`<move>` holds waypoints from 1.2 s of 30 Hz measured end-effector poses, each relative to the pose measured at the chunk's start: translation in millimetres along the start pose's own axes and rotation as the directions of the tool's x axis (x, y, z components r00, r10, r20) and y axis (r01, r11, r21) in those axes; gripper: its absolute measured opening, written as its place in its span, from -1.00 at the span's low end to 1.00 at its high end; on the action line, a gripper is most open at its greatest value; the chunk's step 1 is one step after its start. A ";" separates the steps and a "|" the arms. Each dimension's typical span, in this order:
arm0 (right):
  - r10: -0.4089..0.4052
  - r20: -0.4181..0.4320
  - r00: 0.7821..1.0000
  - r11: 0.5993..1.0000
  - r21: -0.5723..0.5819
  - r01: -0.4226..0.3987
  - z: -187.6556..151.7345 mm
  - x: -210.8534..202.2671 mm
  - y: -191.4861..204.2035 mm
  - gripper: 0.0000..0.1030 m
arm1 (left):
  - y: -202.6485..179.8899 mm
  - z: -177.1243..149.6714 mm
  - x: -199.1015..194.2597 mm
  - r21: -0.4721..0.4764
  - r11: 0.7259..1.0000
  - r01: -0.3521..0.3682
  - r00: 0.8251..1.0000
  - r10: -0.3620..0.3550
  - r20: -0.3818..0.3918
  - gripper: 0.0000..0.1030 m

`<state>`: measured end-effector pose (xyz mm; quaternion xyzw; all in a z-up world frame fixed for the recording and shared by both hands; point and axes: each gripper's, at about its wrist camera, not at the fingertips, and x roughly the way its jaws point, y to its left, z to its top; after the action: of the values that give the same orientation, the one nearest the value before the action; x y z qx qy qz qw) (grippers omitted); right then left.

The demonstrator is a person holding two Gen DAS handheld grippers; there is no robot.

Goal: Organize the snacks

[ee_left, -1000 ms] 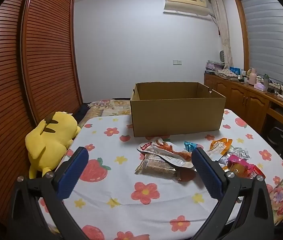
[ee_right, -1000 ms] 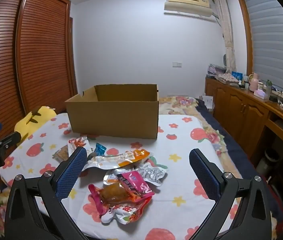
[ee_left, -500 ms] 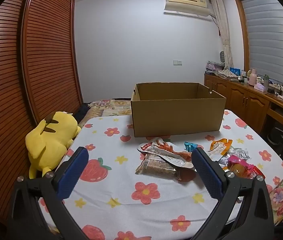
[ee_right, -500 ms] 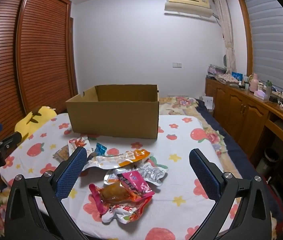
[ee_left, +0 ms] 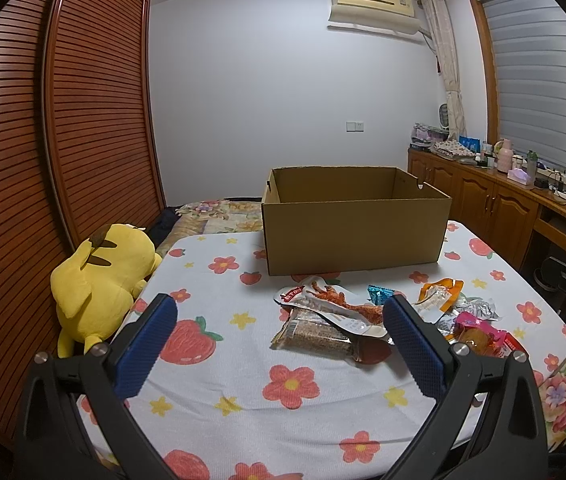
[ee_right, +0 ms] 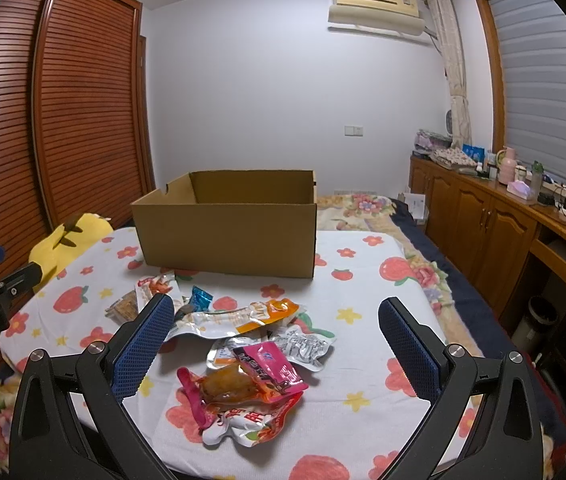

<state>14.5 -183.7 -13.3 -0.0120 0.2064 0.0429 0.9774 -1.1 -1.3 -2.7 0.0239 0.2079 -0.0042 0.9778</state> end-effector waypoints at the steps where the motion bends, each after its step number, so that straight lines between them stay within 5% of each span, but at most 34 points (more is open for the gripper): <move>1: -0.001 0.000 1.000 1.000 0.000 0.001 0.0 0.0 0.0 1.00 | -0.1 -0.1 0.0 0.000 1.000 0.000 1.000 0.000 0.000 1.00; 36: -0.001 0.002 1.000 1.000 -0.001 0.001 -1.0 -0.7 0.7 1.00 | 1.0 6.1 -3.8 -0.006 1.000 0.001 1.000 -0.001 0.006 1.00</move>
<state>13.4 -183.1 -13.9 -0.0124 0.2053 0.0424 0.9777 -2.0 -0.6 4.4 0.0209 0.2048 -0.0039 0.9786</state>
